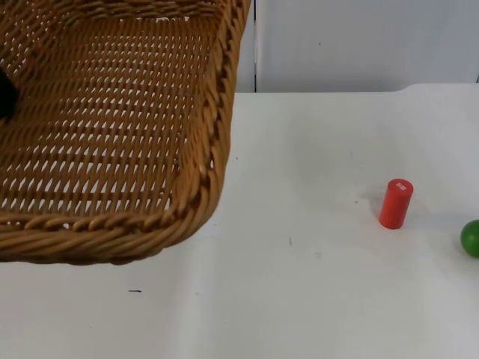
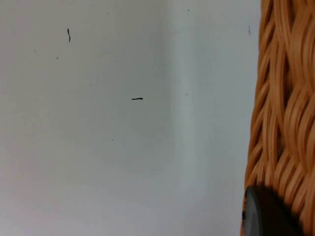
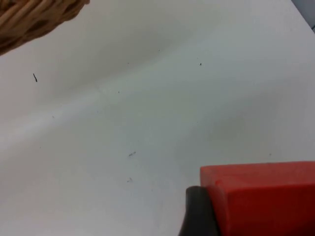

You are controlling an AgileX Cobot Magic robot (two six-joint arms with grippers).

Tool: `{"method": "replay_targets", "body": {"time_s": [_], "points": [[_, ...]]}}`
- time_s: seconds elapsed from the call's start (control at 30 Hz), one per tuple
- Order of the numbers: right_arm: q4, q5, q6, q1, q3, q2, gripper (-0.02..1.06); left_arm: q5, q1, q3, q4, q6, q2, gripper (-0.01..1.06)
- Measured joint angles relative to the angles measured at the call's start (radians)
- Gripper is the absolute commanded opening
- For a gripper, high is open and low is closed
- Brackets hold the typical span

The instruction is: Pick up the basket with the left hand and place the object to the left of the red cylinder into the basket with the right hand.

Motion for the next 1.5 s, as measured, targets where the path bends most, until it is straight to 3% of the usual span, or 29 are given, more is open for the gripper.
{"method": "replay_targets", "body": {"time_s": [0.2, 0.37, 0.47, 0.63, 0.77, 1.03, 1.5], "points": [[-0.012, 0.000, 0.003, 0.013, 0.000, 0.000, 0.00, 0.000, 0.000, 0.000, 0.000, 0.000, 0.000, 0.00], [-0.075, -0.004, 0.003, 0.098, 0.000, 0.000, 0.00, 0.000, 0.000, 0.000, 0.000, 0.002, 0.000, 0.00], [-0.119, -0.078, 0.005, 0.188, 0.000, 0.000, 0.00, 0.000, 0.000, 0.000, 0.000, 0.006, 0.000, 0.00], [-0.118, -0.199, 0.005, 0.283, -0.008, 0.006, 0.00, 0.000, 0.000, 0.000, 0.000, 0.008, 0.000, 0.00], [-0.077, -0.217, 0.014, 0.334, -0.067, 0.042, 0.00, 0.000, 0.000, 0.000, 0.000, 0.008, 0.000, 0.00], [-0.042, -0.192, 0.112, 0.443, -0.271, 0.189, 0.00, 0.000, 0.000, 0.000, 0.000, 0.008, 0.000, 0.00], [-0.031, -0.147, 0.127, 0.470, -0.287, 0.285, 0.00, 0.000, 0.000, 0.000, 0.000, 0.008, 0.000, 0.00]]}}
